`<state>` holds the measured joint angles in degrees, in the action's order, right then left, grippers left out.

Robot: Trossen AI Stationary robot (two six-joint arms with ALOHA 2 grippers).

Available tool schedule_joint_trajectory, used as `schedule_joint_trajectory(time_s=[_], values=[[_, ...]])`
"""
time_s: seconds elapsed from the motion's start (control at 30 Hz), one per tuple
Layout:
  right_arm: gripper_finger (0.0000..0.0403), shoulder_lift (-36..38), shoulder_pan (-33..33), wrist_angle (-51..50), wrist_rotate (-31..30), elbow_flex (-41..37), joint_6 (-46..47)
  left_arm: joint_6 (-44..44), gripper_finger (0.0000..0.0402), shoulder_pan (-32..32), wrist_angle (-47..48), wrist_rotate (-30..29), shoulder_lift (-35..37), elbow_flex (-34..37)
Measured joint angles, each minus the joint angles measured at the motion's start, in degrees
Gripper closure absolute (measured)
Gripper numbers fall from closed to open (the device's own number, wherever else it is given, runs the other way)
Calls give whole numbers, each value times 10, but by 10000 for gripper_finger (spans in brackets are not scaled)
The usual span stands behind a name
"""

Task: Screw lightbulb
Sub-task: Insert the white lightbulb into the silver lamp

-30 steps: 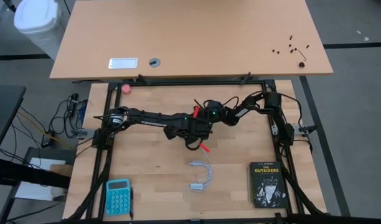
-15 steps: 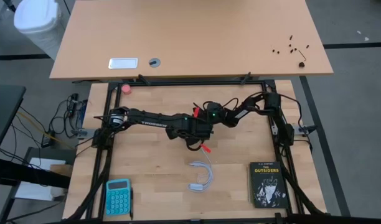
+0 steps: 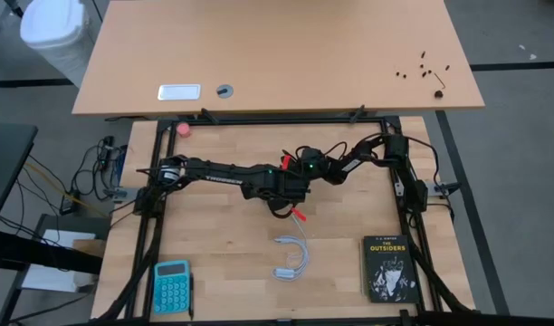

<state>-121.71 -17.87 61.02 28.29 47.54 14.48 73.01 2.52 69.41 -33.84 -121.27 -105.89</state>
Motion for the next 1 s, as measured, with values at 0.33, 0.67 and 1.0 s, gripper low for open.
schedule_joint_trajectory(time_s=[0.33,0.67,1.0], values=[[176,0,-2,-2,0,0,-10,-56,110,1,1,3,0,0],[176,0,-3,-3,1,0,-13,-63,70,5,-3,30,0,0],[176,0,-8,-6,5,0,-23,-126,49,19,-3,4,0,0]])
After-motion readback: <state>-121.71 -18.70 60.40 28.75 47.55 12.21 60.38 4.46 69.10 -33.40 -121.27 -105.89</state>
